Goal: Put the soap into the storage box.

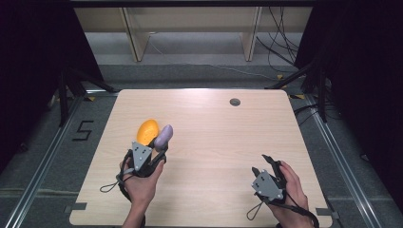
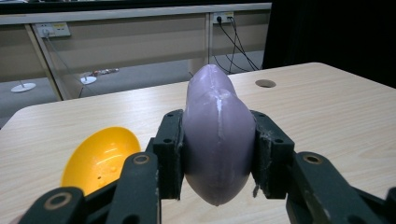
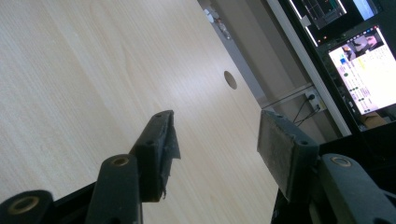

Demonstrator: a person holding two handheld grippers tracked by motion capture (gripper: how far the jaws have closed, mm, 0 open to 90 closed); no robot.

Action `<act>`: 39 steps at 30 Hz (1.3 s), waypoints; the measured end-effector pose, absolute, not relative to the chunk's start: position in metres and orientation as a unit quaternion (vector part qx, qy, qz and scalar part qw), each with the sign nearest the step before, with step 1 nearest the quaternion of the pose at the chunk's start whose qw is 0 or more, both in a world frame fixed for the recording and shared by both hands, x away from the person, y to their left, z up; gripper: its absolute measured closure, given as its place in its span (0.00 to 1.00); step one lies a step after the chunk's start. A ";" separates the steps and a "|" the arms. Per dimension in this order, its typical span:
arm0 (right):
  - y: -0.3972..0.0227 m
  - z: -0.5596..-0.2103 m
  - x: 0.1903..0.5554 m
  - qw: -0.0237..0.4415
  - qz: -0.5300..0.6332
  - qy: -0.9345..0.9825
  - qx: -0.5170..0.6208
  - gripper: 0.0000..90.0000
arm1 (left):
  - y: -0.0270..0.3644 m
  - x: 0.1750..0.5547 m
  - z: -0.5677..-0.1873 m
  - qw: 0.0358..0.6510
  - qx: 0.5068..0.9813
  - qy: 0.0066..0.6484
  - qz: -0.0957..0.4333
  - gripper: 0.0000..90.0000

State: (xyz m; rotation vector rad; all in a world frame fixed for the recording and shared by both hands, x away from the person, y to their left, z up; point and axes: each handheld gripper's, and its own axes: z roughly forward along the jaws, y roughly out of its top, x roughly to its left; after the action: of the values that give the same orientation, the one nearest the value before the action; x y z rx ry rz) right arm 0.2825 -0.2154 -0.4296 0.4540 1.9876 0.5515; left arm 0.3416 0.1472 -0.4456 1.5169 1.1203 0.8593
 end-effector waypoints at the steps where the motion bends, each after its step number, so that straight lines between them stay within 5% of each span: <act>1: -0.215 -0.430 0.283 0.492 0.227 0.819 0.188 0.52 | 0.148 0.342 -0.446 0.509 0.629 0.467 0.358 0.65; 39: -0.215 -0.430 0.282 0.494 0.226 0.817 0.192 0.52 | 0.171 0.352 -0.449 0.490 0.598 0.501 0.390 0.65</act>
State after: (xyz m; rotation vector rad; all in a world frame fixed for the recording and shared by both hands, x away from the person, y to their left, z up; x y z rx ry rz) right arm 0.2823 -0.2152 -0.4302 0.4647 1.9818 0.5469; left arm 0.3519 0.1708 -0.4493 1.4518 1.2168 0.9467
